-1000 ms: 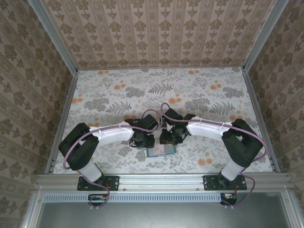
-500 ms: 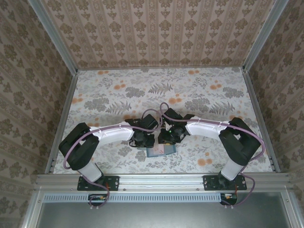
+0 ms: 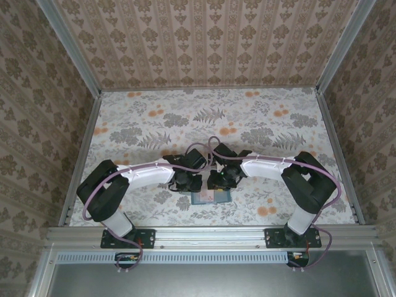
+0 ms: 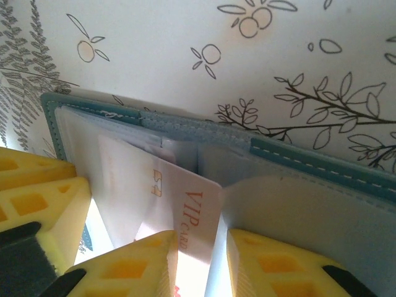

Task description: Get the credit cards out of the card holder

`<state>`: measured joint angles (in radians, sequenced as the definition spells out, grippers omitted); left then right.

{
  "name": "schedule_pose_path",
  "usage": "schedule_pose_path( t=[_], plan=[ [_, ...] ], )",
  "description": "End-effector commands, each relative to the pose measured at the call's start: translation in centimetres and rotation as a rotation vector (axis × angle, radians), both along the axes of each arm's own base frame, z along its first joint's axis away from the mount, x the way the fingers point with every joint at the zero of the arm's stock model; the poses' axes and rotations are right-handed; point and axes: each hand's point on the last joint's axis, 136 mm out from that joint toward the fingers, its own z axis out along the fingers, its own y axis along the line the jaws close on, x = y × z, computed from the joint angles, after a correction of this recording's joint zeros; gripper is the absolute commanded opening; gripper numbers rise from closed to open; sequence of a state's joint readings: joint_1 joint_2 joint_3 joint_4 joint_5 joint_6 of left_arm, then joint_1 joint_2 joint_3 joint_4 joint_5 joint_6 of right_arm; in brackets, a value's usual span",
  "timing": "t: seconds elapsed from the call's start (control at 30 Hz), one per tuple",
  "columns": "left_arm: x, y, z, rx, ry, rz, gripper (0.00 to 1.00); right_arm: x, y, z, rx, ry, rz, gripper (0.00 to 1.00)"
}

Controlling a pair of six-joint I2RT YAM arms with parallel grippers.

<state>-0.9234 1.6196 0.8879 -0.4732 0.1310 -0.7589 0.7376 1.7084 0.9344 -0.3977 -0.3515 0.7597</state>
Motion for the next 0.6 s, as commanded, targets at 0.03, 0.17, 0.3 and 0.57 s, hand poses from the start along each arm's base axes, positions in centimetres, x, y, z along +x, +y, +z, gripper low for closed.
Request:
schedule_pose_path(
  t=[0.03,0.17,0.3,0.57],
  plan=[
    [-1.5,1.4,-2.2,0.069,0.055,-0.010,0.14,-0.2,-1.1,-0.1,-0.038,-0.005,-0.020,0.31],
    [-1.5,1.3,-2.2,0.068,0.057,-0.011,0.14,-0.3,-0.9,-0.1,-0.022,-0.002,-0.021,0.31],
    [-1.5,1.3,-2.2,0.068,0.058,-0.009,0.14,-0.5,0.2,-0.3,0.051,0.016,-0.024,0.30],
    [-1.4,1.3,-2.2,0.073,0.058,-0.014,0.14,-0.7,1.2,1.3,0.187,0.000,-0.070,0.23]
  ],
)
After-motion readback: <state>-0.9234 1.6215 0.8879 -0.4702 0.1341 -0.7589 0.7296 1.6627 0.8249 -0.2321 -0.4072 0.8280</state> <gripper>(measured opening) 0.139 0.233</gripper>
